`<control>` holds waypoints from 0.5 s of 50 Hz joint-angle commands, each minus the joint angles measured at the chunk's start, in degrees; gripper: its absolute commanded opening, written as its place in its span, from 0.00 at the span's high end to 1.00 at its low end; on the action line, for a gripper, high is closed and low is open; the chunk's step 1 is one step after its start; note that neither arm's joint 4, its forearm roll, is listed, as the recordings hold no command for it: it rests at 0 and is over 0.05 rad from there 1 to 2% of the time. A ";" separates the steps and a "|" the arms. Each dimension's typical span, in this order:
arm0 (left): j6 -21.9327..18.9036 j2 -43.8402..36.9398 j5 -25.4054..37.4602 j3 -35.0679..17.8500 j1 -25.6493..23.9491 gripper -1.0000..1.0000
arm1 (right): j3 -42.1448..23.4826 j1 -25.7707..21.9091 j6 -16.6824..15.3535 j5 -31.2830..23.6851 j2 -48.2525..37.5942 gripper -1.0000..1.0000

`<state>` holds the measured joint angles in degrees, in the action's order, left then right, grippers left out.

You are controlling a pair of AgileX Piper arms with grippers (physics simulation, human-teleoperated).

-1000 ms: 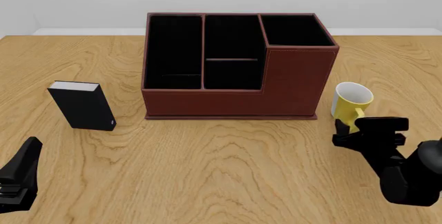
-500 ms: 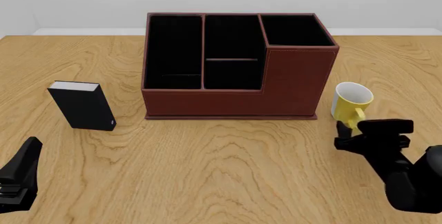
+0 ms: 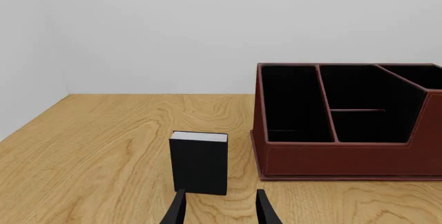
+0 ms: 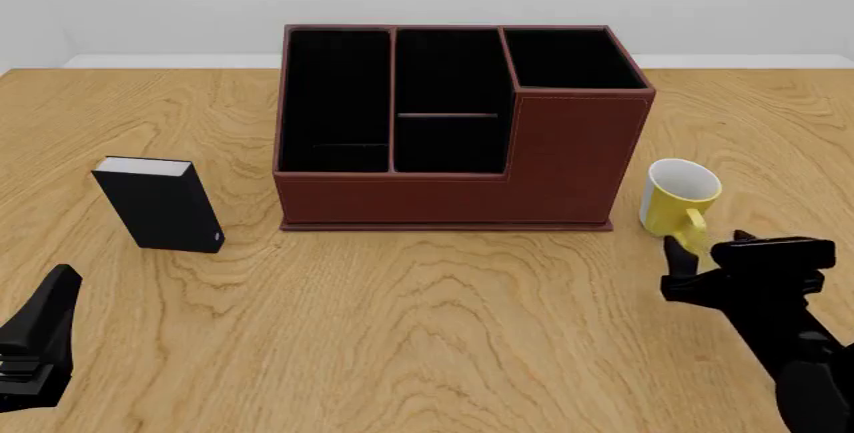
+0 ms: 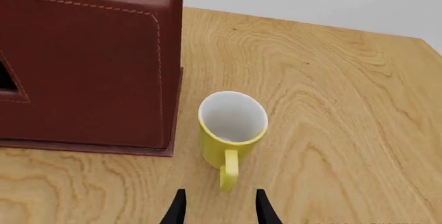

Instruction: Pick up the yellow and white mug and place it to the right of the caddy.

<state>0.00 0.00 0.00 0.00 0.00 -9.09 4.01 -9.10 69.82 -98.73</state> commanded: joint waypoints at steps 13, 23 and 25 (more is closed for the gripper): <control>0.00 0.00 0.00 0.00 0.00 0.00 | 6.76 0.17 0.01 -10.50 20.81 0.00; 0.00 0.00 0.00 0.00 0.00 0.00 | 6.99 -0.94 -0.47 -19.89 31.77 0.00; 0.00 0.00 0.00 0.00 0.00 0.00 | 7.03 -1.74 -0.75 -23.76 36.04 0.00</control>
<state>0.00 0.00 0.00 0.00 0.00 -2.96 3.55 -9.45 55.50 -74.44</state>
